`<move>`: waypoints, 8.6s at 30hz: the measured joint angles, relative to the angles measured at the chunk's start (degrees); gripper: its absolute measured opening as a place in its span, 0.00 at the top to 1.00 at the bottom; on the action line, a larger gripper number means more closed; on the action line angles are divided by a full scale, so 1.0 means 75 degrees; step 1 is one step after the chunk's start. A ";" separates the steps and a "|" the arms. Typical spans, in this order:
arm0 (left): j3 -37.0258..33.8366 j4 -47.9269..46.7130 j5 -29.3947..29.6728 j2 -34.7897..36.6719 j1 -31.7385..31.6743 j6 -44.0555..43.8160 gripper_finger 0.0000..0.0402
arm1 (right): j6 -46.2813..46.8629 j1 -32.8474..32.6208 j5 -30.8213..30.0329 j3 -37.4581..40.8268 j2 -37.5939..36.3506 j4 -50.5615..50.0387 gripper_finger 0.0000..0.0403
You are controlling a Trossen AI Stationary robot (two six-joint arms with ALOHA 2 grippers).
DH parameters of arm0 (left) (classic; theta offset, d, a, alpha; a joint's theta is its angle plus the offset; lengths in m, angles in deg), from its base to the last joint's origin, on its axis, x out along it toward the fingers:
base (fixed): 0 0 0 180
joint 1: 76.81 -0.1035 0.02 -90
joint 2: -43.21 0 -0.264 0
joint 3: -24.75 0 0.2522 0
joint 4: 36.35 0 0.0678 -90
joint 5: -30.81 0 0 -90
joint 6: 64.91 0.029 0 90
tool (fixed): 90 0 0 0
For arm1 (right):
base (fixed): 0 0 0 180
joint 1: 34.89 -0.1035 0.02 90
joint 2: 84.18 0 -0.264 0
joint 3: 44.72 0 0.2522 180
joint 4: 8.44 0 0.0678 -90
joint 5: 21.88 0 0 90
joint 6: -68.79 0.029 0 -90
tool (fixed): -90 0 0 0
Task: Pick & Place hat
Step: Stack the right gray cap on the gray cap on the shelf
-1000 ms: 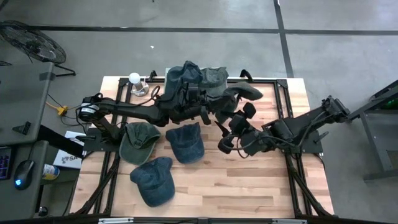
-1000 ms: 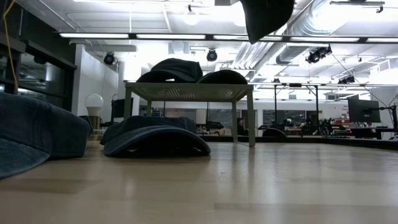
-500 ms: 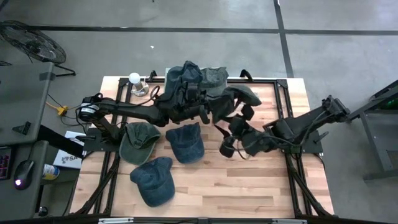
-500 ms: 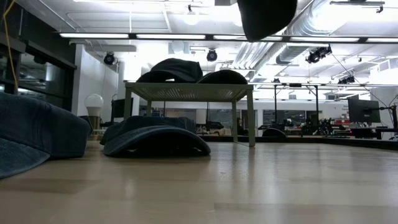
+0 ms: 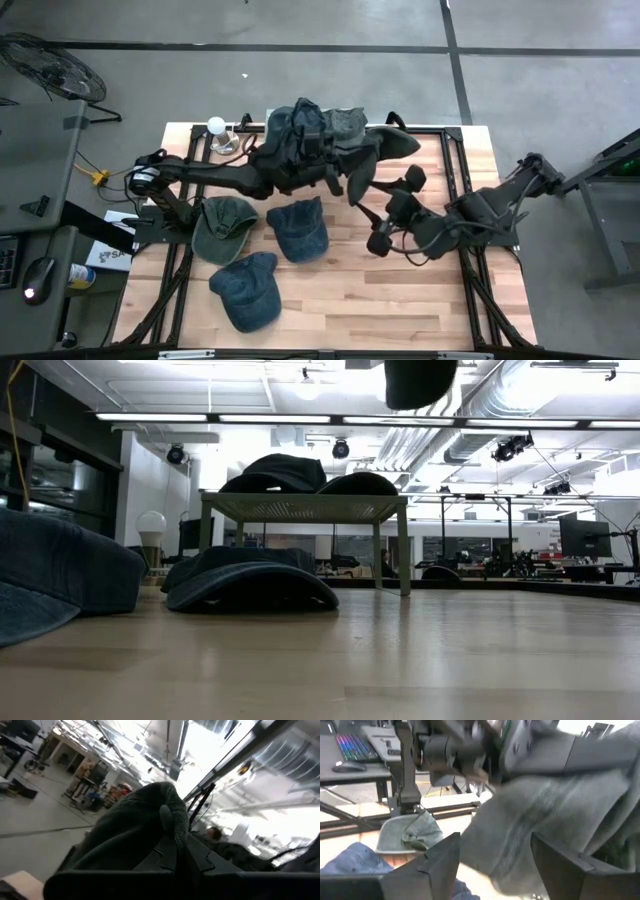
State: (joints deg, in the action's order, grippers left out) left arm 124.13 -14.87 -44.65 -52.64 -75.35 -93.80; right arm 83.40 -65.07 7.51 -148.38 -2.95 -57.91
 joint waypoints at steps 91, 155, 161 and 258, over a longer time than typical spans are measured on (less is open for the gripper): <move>0.1099 -0.0595 -0.2446 -0.0522 0.0006 0.2745 0.33 | 0.2308 0.0319 0.0893 -0.0406 -0.1177 -0.2227 1.00; 0.1236 -0.3748 -0.2994 0.0009 0.0061 0.3301 0.33 | -0.1183 0.1257 0.8092 -0.0406 -0.2378 -0.2002 1.00; 0.1236 -0.3672 -0.2339 0.0009 0.0238 0.3427 0.33 | -0.1274 0.1749 0.8436 -0.0406 -0.2114 -0.2004 1.00; 0.4256 -0.9197 0.0430 0.0149 -0.0852 0.2324 0.93 | 0.0484 0.2178 0.4695 -0.0403 -0.2690 -0.3198 0.68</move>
State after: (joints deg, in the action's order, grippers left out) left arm 156.05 -83.84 -41.42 -51.52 -81.74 -76.37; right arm 87.03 -48.74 42.72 -151.40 -23.12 -81.90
